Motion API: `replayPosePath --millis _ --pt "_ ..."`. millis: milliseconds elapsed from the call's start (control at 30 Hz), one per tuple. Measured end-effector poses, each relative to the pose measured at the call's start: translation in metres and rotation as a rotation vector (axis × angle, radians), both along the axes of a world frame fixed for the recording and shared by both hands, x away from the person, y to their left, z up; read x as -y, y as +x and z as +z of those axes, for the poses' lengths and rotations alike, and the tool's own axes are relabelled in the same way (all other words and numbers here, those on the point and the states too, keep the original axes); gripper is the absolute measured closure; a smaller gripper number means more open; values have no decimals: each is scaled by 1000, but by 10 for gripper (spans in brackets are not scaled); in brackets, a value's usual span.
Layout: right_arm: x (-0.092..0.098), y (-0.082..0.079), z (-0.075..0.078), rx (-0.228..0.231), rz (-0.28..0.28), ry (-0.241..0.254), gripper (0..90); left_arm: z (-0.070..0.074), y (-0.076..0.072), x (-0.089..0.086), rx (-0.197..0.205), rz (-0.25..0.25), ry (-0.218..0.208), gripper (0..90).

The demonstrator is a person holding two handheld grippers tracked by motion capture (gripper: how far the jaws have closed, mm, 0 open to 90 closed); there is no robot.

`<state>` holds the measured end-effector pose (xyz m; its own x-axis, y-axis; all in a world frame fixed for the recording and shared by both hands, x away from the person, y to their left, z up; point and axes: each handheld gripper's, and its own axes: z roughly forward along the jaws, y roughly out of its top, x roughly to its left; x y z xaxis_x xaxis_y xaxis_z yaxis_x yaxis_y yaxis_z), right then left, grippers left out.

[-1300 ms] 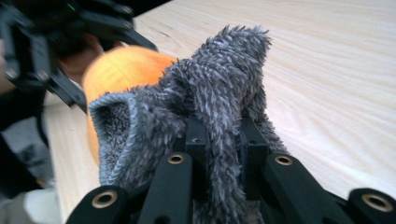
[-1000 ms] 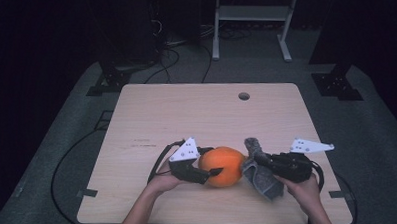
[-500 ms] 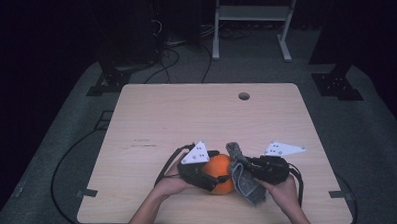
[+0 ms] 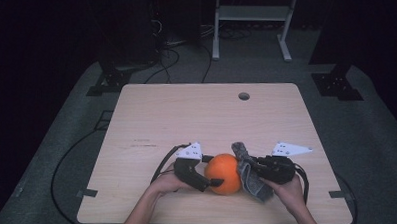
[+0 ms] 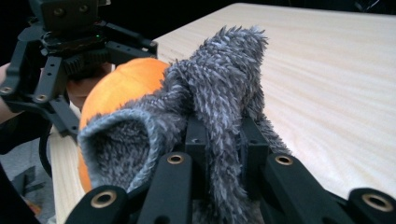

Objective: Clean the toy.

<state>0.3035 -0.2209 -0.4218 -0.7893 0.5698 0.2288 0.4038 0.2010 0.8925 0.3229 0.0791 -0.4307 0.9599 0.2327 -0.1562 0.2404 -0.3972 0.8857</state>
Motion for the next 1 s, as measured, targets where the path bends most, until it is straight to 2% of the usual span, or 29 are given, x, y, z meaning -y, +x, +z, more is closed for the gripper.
replayPosePath --millis 67,100,133,167,200,267,300,333,367,400,433,500,533,567,600,633,667,700,733,767,800,867,967,1000 --pt "1 -2 7 28 -1 2 772 8 -4 -1 39 20 -10 272" --pt "2 -3 12 44 -5 13 773 8 -4 -1 39 20 -10 293" --pt "3 -4 16 59 -6 26 773 14 -5 -2 50 30 -14 302" --pt "3 -5 21 72 -3 37 773 24 -8 -4 81 48 -15 306" --pt "3 -5 21 72 -3 37 773 24 -8 -4 81 48 -15 308" --pt "1 -7 27 91 2 46 773 28 -10 -3 117 79 16 308" --pt "-4 -9 31 112 7 32 773 27 -10 1 129 106 62 308" --pt "-8 -10 32 121 10 16 774 25 -11 2 133 112 84 310" --pt "-8 -10 32 121 10 16 774 25 -11 2 133 112 84 311" --pt "-15 -13 33 140 22 -26 775 23 -12 6 144 118 123 311" --pt "-18 -15 34 144 29 -32 775 23 -13 7 151 122 139 311" --pt "-23 -18 37 159 48 -34 776 23 -15 12 174 138 169 307" --pt "-25 -19 39 164 66 -21 777 23 -15 12 174 138 169 306" --pt "-27 -20 41 162 84 -13 777 22 -17 18 191 149 195 306" --pt "-27 -20 41 162 84 -13 777 22 -17 18 191 149 195 306" --pt "-35 -22 43 186 99 -57 777 21 -19 20 184 129 180 307" --pt "-37 -21 42 194 102 -74 777 22 -19 19 173 126 174 307" --pt "-37 -21 42 194 102 -74 777 22 -19 19 173 126 174 307" --pt "-33 -18 39 184 84 -69 777 22 -19 16 163 112 146 306" --pt "-33 -18 39 184 84 -69 777 22 -19 16 163 112 146 296" --pt "-26 -14 36 166 68 -48 777 20 -19 16 155 84 142 278" --pt "-21 -11 32 148 45 -59 777 16 -20 18 151 48 141 217" --pt "-15 -9 26 146 17 -72 775 12 -20 19 183 54 139 210" --pt "-8 -6 23 123 3 -55 775 10 -19 19 192 73 123 225"
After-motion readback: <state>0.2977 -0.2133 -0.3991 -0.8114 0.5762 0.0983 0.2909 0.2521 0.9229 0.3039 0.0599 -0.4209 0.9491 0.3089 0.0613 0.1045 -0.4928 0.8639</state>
